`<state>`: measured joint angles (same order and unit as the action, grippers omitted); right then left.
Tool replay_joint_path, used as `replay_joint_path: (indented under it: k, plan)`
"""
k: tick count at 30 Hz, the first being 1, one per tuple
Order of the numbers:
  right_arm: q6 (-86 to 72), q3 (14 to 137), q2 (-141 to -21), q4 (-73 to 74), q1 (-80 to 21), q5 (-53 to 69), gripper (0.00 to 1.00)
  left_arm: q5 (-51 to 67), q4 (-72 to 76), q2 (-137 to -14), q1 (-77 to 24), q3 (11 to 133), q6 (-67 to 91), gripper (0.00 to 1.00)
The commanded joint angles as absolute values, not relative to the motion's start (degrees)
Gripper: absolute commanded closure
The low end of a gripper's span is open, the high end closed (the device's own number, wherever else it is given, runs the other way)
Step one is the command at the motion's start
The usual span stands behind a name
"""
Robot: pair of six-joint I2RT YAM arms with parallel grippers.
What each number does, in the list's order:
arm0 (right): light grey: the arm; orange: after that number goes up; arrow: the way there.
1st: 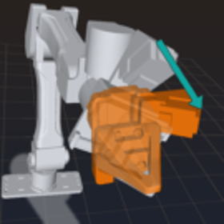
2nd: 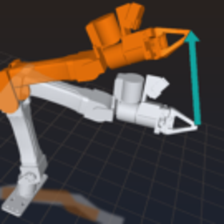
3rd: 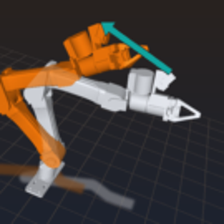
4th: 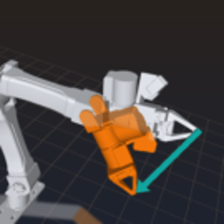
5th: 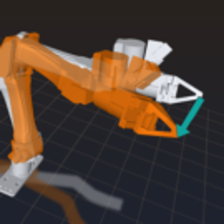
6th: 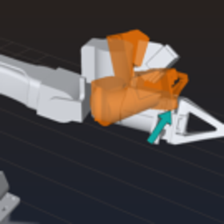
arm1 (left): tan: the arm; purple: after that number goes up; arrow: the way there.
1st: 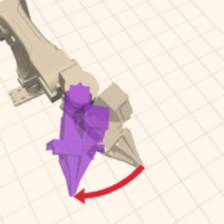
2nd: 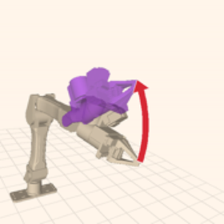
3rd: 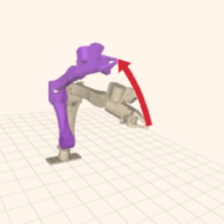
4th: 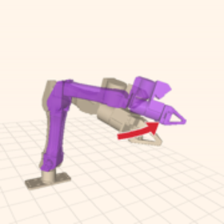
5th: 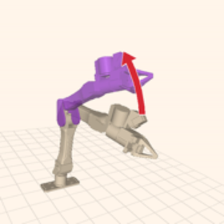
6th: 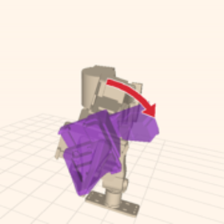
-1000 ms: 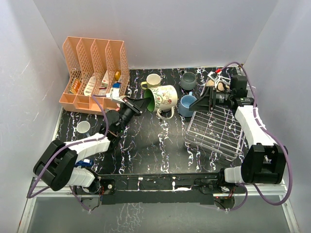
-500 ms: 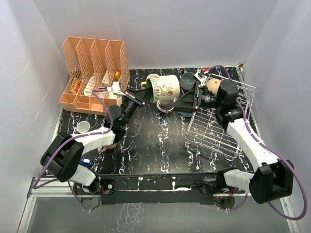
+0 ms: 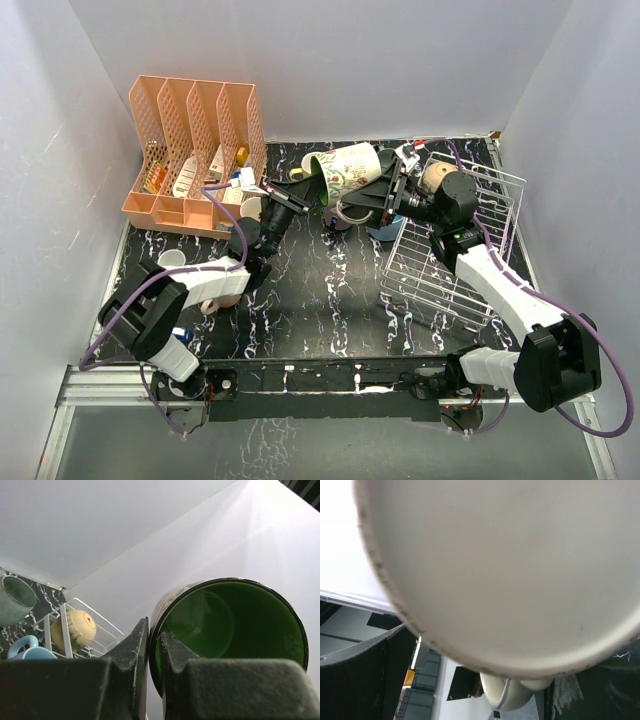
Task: Load the cups into the dish rack
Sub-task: Turn the cup upside down in the dish rack.
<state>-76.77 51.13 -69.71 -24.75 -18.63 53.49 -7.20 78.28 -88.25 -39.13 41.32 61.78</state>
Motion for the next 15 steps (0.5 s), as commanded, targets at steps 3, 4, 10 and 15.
replay_joint_path:
  k: [3,4,10,15]
  plan:
    - [-83.6,50.3,-69.5,-35.1,-18.7,49.0,0.18,-8.6,93.2,-89.2,-41.4,46.1,63.4,1.0]
    - [-84.1,50.0,-69.3,-35.1,-18.7,48.9,0.2,-8.6,93.5,-89.3,-41.6,46.1,63.1,1.0]
    - [-85.9,49.0,-68.7,-35.4,-18.4,48.4,0.24,-7.7,93.8,-89.1,-42.4,45.8,60.9,1.0]
    - [-87.3,48.7,-68.8,-35.6,-17.6,48.1,0.27,-6.0,95.6,-89.5,-42.8,45.1,61.1,1.0]
